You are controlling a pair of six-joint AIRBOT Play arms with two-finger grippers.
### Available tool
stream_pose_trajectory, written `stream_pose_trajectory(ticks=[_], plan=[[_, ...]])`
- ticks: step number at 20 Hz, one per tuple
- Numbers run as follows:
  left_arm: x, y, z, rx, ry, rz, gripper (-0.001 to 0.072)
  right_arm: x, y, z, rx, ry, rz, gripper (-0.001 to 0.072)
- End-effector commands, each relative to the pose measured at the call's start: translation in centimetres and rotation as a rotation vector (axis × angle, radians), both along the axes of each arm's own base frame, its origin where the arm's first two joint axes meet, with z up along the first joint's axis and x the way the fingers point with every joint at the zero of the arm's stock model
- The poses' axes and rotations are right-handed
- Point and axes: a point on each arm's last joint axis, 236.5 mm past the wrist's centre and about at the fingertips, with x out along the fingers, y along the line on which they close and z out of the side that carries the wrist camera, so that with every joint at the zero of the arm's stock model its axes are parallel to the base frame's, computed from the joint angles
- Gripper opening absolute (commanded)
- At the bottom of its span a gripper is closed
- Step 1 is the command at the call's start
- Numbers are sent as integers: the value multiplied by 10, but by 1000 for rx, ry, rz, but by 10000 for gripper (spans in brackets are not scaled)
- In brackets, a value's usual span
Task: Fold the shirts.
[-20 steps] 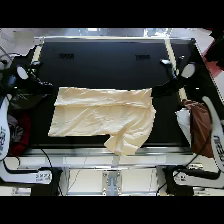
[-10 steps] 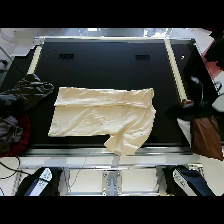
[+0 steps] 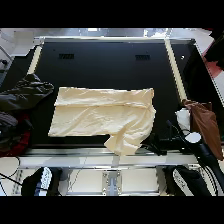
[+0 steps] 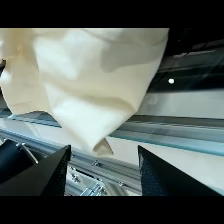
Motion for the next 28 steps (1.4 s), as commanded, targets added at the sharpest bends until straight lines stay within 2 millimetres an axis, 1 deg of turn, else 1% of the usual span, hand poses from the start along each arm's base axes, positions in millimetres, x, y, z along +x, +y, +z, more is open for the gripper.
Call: stream_pose_trajectory(ticks=[1, 4, 5, 8, 10, 11, 12, 13, 15, 16, 18, 19, 21, 22, 23, 24, 26, 27, 28], plan=[[-13, -8, -15, -64, 34, 82, 720, -13, 16, -6, 61, 49, -27, 491], [-21, -13, -23, -84, 68, 80, 720, -2, 25, -7, 57, 17, -60, 485], [-22, -13, -25, -87, 72, 80, 720, 0, 26, -10, 40, 13, -63, 484], [-24, -15, -28, -92, 81, 80, 720, -5, 36, -19, 30, 48, -51, 484], [-28, -18, -32, -104, 100, 80, 720, 2, 44, -25, 39, 62, -89, 468], [-32, -20, -36, -112, 114, 79, 720, 5, 47, -28, 39, 65, -107, 426], [-34, -24, -39, -129, 124, 81, 720, 9, 49, -31, 40, 61, -123, 354], [-36, -31, -44, -162, 126, 97, 720, 13, 52, -30, 45, 46, -130, 248], [-31, -51, -53, -271, 97, 151, 720, 21, 60, -21, 75, -19, -105, 39], [-26, -63, -58, -336, 72, 182, 720, 25, 64, -15, 86, -45, -86, 19], [-18, -84, -66, -445, 26, 220, 714, 31, 68, -4, 101, -84, -54, 19], [-19, -92, -73, -495, 26, 258, 712, 34, 70, 0, 105, -101, -43, 19], [-21, -103, -88, -590, 29, 348, 705, 41, 72, 7, 109, -135, -28, 19], [-17, -106, -92, -638, 11, 395, 679, 43, 73, 10, 111, -150, -20, 19], [-11, -105, -92, -679, -10, 439, 650, 43, 74, 12, 112, -162, -6, 19], [-8, -102, -92, -693, -26, 469, 650, 42, 74, 12, 114, -160, -5, 19], [-3, -84, -91, -674, -79, 528, 648, 39, 75, 12, 115, -154, 10, 19], [1, -77, -89, -678, -113, 560, 598, 38, 75, 12, 117, -151, 14, 19], [7, -73, -85, -684, -151, 558, 597, 38, 75, 12, 118, -151, 15, 19]])
